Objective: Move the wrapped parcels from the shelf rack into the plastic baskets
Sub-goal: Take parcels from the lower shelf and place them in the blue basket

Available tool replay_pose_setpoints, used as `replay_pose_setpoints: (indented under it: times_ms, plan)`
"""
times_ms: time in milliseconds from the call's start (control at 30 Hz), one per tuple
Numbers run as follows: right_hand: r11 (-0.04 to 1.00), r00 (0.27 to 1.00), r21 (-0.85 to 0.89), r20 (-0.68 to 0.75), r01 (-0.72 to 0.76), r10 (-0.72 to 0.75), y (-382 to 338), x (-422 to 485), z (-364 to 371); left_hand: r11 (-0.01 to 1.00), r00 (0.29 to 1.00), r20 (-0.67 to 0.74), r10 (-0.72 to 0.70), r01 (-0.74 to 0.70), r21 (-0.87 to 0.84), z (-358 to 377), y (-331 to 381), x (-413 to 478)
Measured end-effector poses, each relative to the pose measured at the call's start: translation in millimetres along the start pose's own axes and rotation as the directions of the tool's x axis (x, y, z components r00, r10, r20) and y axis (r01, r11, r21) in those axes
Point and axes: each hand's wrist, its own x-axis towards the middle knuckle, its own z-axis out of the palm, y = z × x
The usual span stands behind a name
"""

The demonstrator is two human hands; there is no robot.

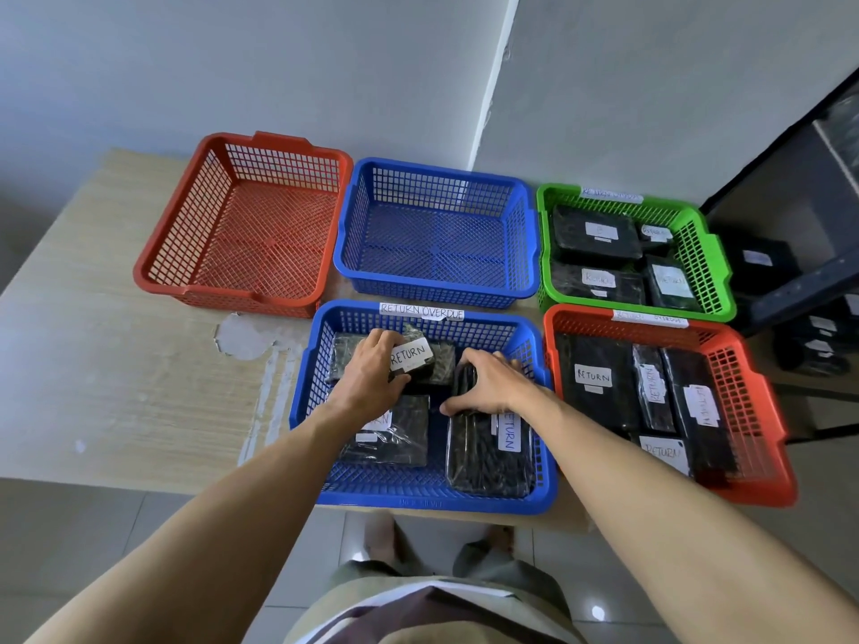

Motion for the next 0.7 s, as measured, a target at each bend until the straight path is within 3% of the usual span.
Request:
replay_pose_setpoints:
  times_ms: [267,400,533,700]
  plan:
    - [0.994,0.999,-0.104,-0.052,-0.018,0.012,-10.0,0.4,4.0,1.000,1.000,0.011,-0.012,0.012,-0.013,0.6,2.1,1.6]
    - [0.979,0.952,-0.082,-0.229,0.189,-0.203,-15.8,9.0,5.5,0.999,0.999,0.007,0.034,-0.033,-0.030,-5.1,0.0,0.4]
    - [0.920,0.891,-0.128,-0.232,0.370,-0.391,-15.3,7.9,-1.1,0.989,0.989,0.039,0.141,-0.140,-0.040,-9.9,0.7,1.7]
    - [0.893,0.847,-0.072,-0.293,0.443,-0.444,-16.6,4.2,6.9,0.973,0.970,0.082,0.228,-0.223,-0.061,-13.3,12.1,7.1]
